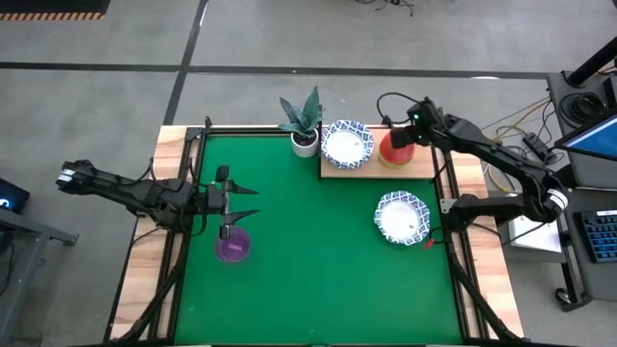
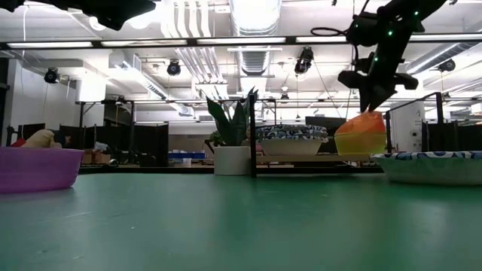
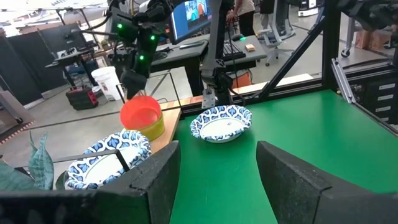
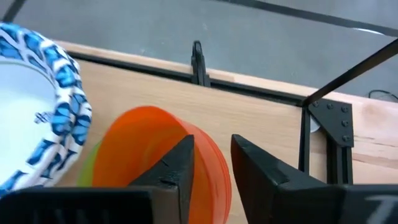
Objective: Place and stack bowls onto a shelf
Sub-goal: Stack the orange bowl on top of the green bowl, then stack the white and blue bowl on top of the white and blue bowl
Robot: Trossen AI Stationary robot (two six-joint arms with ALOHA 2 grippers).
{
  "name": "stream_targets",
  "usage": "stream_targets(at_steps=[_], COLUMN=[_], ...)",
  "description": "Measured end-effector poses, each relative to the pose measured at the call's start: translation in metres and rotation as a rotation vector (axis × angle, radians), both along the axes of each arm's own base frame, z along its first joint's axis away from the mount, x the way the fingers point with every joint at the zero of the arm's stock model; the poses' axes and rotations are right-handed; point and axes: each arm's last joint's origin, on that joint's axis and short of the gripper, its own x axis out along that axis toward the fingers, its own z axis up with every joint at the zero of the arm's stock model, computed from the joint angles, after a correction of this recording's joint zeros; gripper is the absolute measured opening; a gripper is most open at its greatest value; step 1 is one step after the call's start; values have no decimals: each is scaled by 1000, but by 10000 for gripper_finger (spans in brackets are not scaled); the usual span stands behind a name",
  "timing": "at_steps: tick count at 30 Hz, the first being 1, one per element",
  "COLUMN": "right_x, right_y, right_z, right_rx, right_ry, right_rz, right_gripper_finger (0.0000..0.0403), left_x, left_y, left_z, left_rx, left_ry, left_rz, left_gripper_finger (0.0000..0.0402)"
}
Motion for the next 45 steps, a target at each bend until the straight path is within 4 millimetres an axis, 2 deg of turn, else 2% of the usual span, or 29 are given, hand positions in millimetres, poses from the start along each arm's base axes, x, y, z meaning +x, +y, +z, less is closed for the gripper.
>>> stream_targets(at_steps=[4, 10, 24, 30, 36, 41, 45], right_x=[-2, -2, 8, 10, 25, 44, 61], right_y=[2, 3, -6, -2, 28, 73, 112], right_z=[4, -1, -21, -17, -3, 8, 8], right_rx=[-7, 24, 72, 39, -16, -67, -100], right_ry=[-8, 23, 117, 125, 79, 21, -38], right_rz=[-1, 4, 6, 38, 180, 407, 610], right_gripper_finger=[67, 14, 9, 9, 9, 9, 9], left_x=[1, 4, 13, 13, 15, 19, 26], left_y=[0, -1, -3, -3, -4, -2, -2], left_z=[0, -3, -6, -6, -7, -12, -19], left_rx=[1, 10, 33, 32, 34, 29, 21], left_ry=[2, 18, 29, 25, 35, 58, 95], left_rz=[0, -1, -3, -2, 0, 95, 145], left_gripper_finger=[194, 194, 194, 194, 194, 194, 194])
